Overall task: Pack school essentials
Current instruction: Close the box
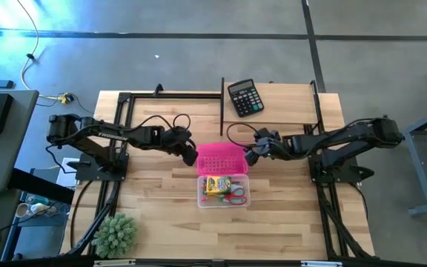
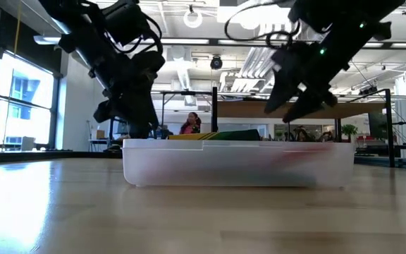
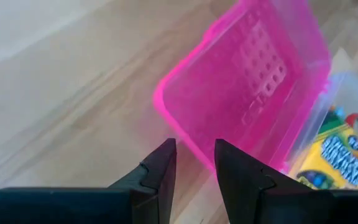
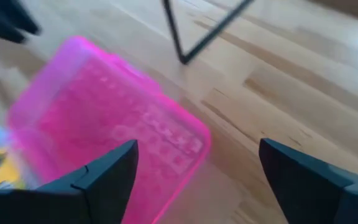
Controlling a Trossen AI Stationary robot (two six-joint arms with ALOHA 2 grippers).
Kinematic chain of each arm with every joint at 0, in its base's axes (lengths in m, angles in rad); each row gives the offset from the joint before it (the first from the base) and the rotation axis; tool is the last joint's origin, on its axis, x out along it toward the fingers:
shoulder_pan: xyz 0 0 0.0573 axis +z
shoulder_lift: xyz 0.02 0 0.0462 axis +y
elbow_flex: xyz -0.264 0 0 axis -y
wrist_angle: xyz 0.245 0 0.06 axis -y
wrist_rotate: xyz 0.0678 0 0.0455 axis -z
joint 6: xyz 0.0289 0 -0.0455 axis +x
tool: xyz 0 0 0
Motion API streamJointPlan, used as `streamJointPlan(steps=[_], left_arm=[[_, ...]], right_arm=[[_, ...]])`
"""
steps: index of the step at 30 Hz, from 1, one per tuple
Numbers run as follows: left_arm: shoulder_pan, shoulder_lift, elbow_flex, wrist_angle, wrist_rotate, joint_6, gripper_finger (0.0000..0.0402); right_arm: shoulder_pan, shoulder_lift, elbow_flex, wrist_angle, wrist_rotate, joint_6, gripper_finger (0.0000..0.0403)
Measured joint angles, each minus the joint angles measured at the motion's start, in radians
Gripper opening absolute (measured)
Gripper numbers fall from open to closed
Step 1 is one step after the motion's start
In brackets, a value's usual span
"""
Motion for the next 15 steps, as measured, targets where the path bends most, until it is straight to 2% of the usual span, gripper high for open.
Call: streamJointPlan(steps=[6,15], left_arm=[[-0.009,0.037,0.001,0.035,0.002,-0.011,0.0099],[-0.018,0.113,0.001,0.100,-0.010,-0.021,0.0099]], right_arm=[[-0.025,0.080,0.000,0.008,-0.025,0.076,0.0292],[-0.025,0.139,0.000,0.041,-0.036,0.131,0.0286]])
